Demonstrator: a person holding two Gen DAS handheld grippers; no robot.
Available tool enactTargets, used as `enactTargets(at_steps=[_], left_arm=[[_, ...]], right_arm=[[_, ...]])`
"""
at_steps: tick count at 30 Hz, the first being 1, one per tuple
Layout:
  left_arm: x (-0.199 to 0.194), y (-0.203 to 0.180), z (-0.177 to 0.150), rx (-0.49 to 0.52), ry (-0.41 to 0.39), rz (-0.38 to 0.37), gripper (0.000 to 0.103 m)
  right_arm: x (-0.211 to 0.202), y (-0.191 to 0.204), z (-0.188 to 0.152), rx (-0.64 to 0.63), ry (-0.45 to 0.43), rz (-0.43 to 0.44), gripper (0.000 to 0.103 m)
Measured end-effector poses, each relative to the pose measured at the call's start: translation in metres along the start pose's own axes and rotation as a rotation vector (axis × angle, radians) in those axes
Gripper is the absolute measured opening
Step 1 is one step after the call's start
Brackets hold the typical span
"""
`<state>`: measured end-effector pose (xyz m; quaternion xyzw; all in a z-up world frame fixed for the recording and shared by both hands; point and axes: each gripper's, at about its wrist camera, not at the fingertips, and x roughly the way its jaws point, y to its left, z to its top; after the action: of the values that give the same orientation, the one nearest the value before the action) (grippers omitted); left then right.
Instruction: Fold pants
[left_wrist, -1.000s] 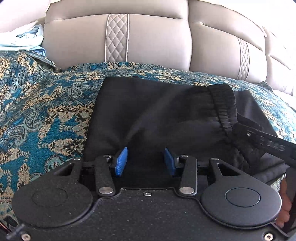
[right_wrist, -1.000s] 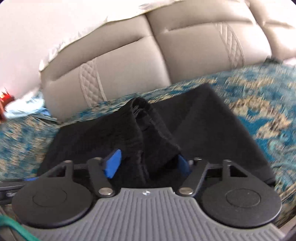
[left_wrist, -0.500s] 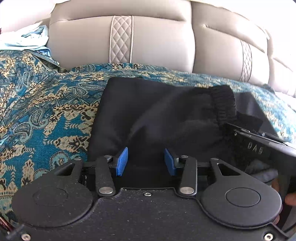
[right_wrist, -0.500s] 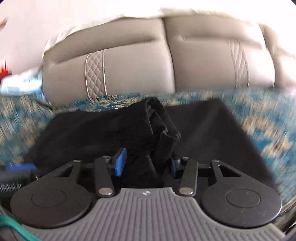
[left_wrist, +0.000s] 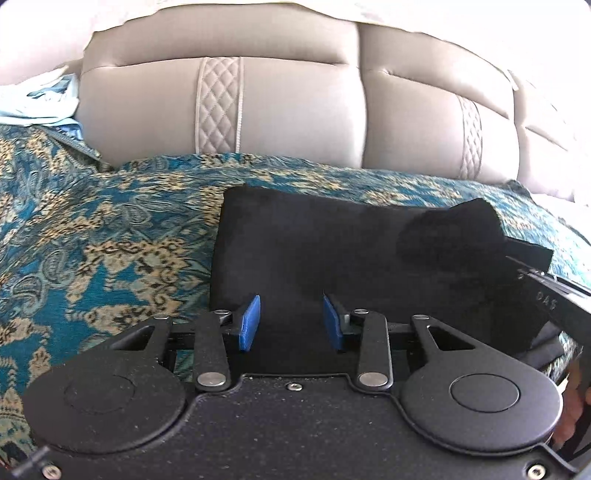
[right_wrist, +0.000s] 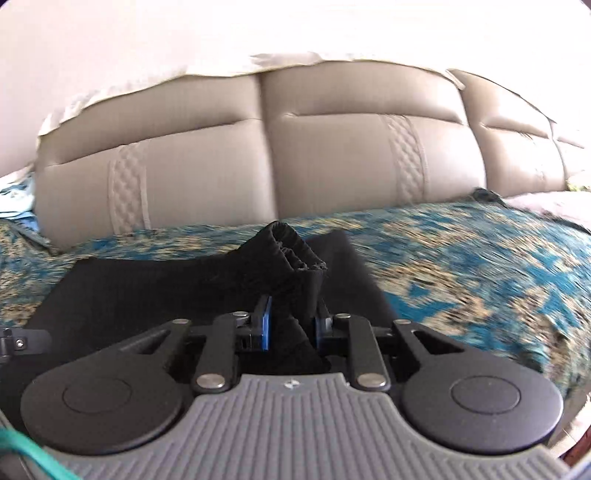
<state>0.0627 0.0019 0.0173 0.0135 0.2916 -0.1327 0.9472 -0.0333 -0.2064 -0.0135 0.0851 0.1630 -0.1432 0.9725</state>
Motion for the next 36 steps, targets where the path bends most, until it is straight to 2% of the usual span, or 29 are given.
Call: enactTargets(at_steps=[6,7,8,11,13,16,18,20,25,27,28,30,36], left_arm=[[0.007,-0.014,-0.003,0.058,0.004,-0.015,0.035],[0.008,-0.016,-0.001,0.067,-0.002,-0.015,0.035],[0.009,-0.017,0.001,0.075,-0.008,-0.015,0.035],[0.017,-0.020,0.013,0.101,-0.032,-0.012,0.035],[0.028,-0.022,0.024,0.120,-0.043,-0.003,0.035],[0.047,-0.023,0.041,0.137,-0.055,0.018,0.035],[0.062,-0.021,0.051,0.132,-0.057,0.029,0.035],[0.076,-0.021,0.059,0.127,-0.063,0.047,0.035],[0.106,-0.022,0.065,0.153,-0.064,0.097,0.035],[0.114,-0.025,0.064,0.167,-0.068,0.112,0.036],[0.116,-0.026,0.063,0.171,-0.070,0.114,0.036],[0.118,-0.028,0.064,0.180,-0.073,0.118,0.036],[0.122,-0.025,0.066,0.158,-0.072,0.101,0.037]], right_arm=[[-0.003,-0.034,-0.002,0.062,0.010,-0.026,0.029],[-0.001,-0.038,-0.001,0.066,0.028,-0.021,0.033],[0.000,-0.042,-0.001,0.076,0.044,-0.022,0.049],[0.000,-0.053,0.000,0.123,0.052,-0.049,0.070],[-0.003,-0.055,0.003,0.112,0.023,-0.102,0.077],[-0.010,-0.051,0.013,0.030,-0.051,-0.149,0.085],[-0.013,-0.043,0.021,-0.047,-0.092,-0.133,0.087],[-0.009,-0.035,0.028,-0.125,-0.089,-0.083,0.088],[0.022,-0.016,0.034,-0.262,0.015,0.024,0.088],[0.035,-0.010,0.034,-0.309,0.054,0.034,0.084],[0.041,-0.008,0.033,-0.326,0.070,0.033,0.078],[0.049,-0.007,0.032,-0.332,0.098,0.034,0.074],[0.062,-0.023,0.036,-0.223,0.110,0.027,0.074]])
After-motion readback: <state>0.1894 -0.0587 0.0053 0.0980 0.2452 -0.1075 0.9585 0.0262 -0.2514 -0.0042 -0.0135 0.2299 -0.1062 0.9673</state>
